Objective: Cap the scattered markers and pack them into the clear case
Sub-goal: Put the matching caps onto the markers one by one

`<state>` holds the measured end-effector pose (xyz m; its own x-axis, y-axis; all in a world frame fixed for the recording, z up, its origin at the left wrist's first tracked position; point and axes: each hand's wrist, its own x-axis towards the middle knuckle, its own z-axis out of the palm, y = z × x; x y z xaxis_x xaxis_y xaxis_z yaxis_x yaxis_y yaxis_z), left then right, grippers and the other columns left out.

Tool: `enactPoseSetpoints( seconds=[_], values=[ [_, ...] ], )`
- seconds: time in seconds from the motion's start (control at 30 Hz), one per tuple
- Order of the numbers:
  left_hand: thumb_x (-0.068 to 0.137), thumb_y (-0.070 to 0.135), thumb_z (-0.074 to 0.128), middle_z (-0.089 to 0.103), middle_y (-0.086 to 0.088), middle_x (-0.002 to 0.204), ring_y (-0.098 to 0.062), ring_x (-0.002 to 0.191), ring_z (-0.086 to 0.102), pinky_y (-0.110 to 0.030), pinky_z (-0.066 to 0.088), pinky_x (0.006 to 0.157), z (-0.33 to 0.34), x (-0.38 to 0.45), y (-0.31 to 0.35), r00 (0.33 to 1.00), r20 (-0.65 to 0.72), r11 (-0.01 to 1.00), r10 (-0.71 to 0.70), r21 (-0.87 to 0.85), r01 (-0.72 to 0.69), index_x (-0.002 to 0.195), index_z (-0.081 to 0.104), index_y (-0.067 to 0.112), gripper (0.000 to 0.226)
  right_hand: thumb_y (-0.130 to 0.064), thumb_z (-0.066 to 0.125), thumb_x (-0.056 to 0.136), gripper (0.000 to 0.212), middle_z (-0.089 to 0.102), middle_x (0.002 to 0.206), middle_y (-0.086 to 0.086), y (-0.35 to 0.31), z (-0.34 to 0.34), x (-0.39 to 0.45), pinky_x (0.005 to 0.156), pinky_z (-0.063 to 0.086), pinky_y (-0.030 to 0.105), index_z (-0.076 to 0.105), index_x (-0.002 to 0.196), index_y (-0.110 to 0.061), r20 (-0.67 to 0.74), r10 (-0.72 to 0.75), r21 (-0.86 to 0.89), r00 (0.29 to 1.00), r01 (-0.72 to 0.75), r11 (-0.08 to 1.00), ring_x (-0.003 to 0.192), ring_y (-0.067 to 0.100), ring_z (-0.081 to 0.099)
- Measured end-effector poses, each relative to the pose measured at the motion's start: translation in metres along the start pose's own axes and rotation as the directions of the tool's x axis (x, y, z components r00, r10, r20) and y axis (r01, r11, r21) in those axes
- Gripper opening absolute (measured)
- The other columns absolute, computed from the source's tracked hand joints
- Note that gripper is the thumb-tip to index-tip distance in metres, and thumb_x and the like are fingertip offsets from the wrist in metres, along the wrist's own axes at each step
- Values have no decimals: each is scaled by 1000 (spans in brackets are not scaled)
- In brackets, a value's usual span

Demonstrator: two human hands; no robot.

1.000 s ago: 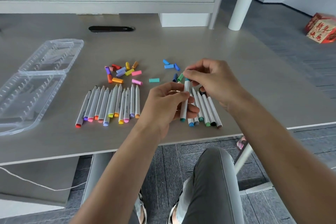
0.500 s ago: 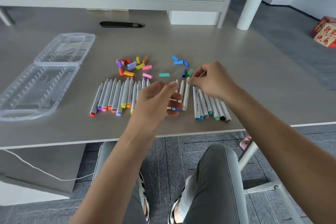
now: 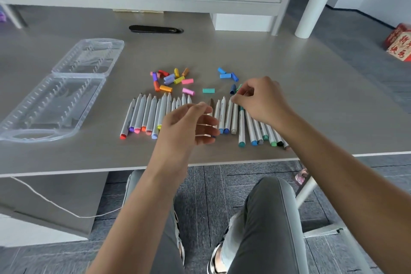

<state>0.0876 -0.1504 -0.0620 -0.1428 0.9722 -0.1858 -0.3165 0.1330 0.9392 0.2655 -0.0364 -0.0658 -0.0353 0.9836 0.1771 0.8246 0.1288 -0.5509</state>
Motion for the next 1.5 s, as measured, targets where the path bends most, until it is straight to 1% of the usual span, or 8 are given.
enactPoseSetpoints(
  seconds=[0.2,0.57,0.7,1.07,1.17,1.3,1.37,1.5],
  values=[
    [102,17,54,70,-14,78,-28,68,66,-37,52,65,-2,2,-2,1000,-16,998,-7,-70,6,92,70,3,24,-27,67,96,13,72,78,0,-4,-18,3,74,59,37,77,92,-19,-5,7,7,1000,-7,1000,70,18,66],
    [96,12,58,56,-7,68,-21,57,48,-31,39,54,-8,3,1,993,-119,985,-28,-173,7,94,67,7,9,-29,80,89,13,72,79,-2,-13,-5,-12,62,48,25,78,90,-17,114,-33,116,993,20,993,73,14,67],
    [96,10,57,54,-8,68,-22,57,46,-30,36,53,-16,1,3,991,-127,984,-31,-180,8,90,67,8,12,-37,80,85,15,72,77,-4,-34,11,-2,72,55,33,75,78,-23,142,-31,-51,989,38,998,77,18,69],
    [96,11,58,57,-9,68,-23,59,46,-32,36,54,-24,2,-1,997,-71,995,11,-93,-18,83,68,7,17,-47,68,87,34,56,75,-3,-68,20,8,60,35,28,51,76,-19,159,79,-534,984,19,845,64,13,49],
    [95,13,63,60,-6,64,-19,55,47,-32,38,54,-22,4,-4,982,-45,971,181,164,-171,85,68,5,14,-53,68,84,42,53,67,-5,-64,16,11,56,33,28,48,70,-18,151,119,-420,981,-45,906,60,14,48],
    [90,24,73,67,4,72,-4,52,56,-18,44,51,-9,12,-2,940,-21,834,340,469,-291,95,68,16,11,-34,73,77,40,35,45,-6,-50,-6,6,54,30,29,47,54,-15,141,171,46,975,-179,983,45,16,33],
    [89,32,75,68,5,77,0,58,61,-12,44,52,1,20,0,948,1,808,319,522,-273,103,67,16,23,-29,75,80,35,42,52,1,-46,-18,0,51,31,27,56,54,-14,168,193,212,967,-227,951,45,14,34],
    [88,27,77,75,3,86,-14,79,75,-38,61,81,20,38,-1,987,80,858,138,488,-159,135,58,8,54,-31,77,84,31,54,48,-8,-38,-27,-2,53,37,25,74,71,-4,194,205,310,960,-258,915,43,7,44]
  ],
)
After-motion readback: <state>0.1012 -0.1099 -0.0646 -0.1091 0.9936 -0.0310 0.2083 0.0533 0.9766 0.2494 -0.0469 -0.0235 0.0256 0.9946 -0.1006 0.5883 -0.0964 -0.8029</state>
